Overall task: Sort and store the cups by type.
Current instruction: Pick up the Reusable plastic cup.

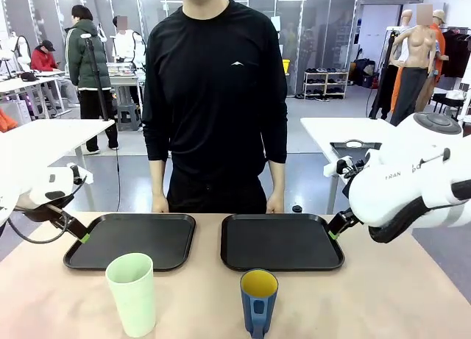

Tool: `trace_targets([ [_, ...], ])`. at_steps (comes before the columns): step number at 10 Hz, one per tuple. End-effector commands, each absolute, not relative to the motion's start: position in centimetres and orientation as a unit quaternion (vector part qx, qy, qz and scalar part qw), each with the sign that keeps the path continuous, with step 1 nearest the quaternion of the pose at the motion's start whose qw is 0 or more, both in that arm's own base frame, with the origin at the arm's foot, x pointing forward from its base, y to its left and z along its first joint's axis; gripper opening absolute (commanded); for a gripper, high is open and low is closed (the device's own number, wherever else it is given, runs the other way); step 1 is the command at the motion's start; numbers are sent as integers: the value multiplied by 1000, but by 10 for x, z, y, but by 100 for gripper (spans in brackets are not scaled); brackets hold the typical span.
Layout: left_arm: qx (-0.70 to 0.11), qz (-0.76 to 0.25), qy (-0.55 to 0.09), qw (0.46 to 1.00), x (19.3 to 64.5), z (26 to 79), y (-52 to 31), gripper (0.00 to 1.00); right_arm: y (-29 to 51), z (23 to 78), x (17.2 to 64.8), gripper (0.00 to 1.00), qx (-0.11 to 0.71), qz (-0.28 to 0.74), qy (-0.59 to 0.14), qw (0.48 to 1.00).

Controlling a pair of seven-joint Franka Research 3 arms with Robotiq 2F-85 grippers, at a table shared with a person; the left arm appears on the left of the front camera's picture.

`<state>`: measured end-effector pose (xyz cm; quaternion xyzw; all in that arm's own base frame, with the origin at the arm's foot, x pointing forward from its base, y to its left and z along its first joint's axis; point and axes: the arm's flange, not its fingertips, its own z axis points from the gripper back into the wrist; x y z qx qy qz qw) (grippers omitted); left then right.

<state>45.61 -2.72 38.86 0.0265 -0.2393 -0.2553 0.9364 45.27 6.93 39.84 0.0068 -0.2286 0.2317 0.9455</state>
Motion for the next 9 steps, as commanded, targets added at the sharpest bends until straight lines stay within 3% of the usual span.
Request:
trace_targets([
  [1,18,-234,-236,943,456,385,-20,100,58,397,462,100,12,226,-226,948],
  [9,23,-231,-233,944,455,382,-13,100,49,392,458,100,4,208,-217,954],
])
